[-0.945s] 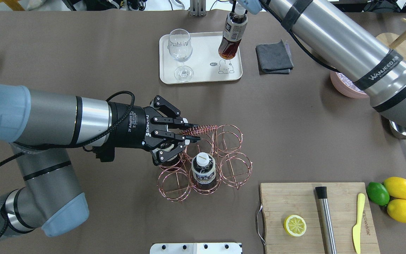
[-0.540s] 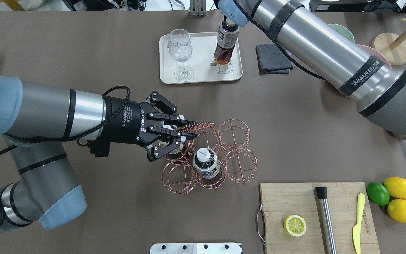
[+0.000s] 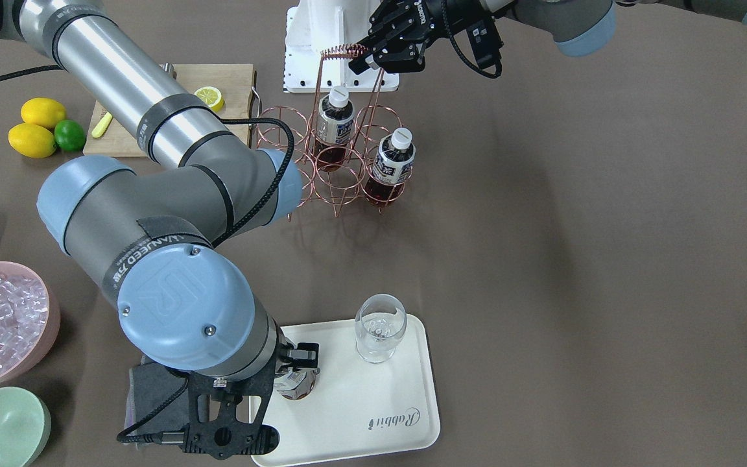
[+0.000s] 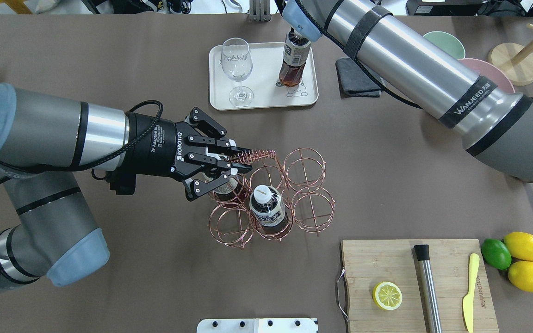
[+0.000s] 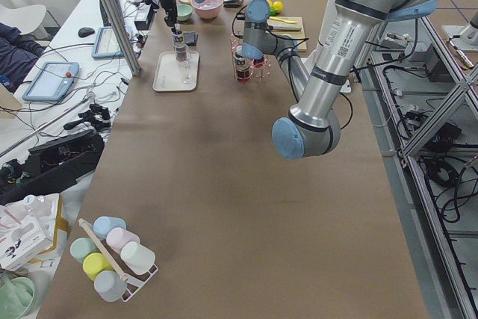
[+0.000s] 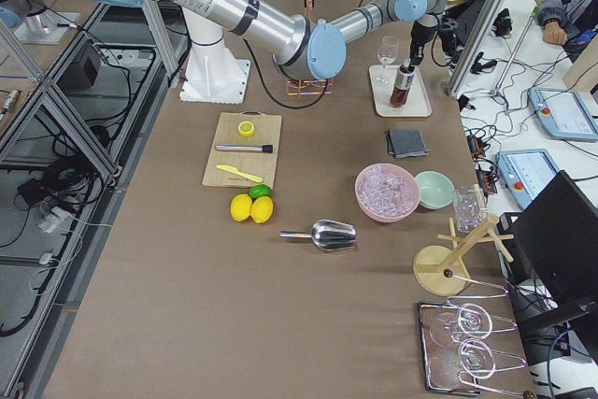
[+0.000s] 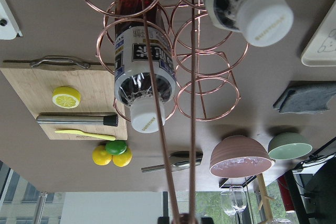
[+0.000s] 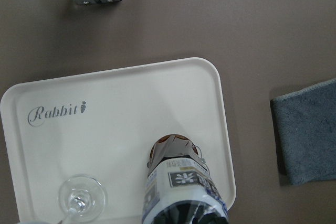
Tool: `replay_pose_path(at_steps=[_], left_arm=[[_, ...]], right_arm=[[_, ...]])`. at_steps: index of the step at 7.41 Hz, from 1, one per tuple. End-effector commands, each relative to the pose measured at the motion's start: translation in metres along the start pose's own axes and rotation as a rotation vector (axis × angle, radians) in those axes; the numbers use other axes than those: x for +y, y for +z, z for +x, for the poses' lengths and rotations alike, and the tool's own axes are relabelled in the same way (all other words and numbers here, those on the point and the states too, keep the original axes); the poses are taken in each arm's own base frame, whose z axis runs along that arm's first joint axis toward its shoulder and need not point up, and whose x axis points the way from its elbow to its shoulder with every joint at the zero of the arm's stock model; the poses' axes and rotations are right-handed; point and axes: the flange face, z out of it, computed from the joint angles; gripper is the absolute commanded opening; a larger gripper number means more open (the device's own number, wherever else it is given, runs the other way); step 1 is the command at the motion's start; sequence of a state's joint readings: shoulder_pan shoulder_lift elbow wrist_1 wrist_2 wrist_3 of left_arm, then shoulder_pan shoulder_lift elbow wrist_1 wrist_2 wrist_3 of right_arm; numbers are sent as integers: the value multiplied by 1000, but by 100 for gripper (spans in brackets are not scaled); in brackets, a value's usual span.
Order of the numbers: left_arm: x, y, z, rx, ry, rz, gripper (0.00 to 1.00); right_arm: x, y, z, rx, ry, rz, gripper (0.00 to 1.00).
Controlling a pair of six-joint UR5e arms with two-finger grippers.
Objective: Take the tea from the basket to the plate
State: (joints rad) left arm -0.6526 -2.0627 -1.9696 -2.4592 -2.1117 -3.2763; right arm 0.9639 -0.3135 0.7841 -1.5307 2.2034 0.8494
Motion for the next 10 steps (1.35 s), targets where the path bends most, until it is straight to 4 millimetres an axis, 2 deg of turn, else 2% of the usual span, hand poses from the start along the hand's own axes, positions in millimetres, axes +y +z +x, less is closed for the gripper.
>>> replay_pose_path(at_steps=[1,2,3,4,5,6,7,8,9,10], left_arm=[[6,-27,22,4,34,7,0],[5,-42,33,-2,85,20,0],[3,-64,50,-5,147,41,0],[-2,-85,66,-6,193,67,0],[-10,-106,80,-11,220,92,0],[-20,-133,103,-16,241,126,0],[-34,-162,123,-13,268,156,0],[-46,-179,137,-32,287,176,0],[-55,-196,153,-51,315,190,0],[-61,-210,163,-65,349,197,0]], right_arm=[[5,9,-7,4,-13,3,0],[6,10,-9,4,-10,0,16],[6,10,-9,4,-4,0,44],[7,10,-9,2,-7,0,68],[7,8,-10,-1,-8,0,87],[9,5,-12,-9,-18,3,99],[17,-9,-20,-32,-37,11,99],[23,-21,-24,-34,-37,5,99],[38,-37,-26,-34,-41,2,99],[68,-45,-1,-33,-39,-9,99]])
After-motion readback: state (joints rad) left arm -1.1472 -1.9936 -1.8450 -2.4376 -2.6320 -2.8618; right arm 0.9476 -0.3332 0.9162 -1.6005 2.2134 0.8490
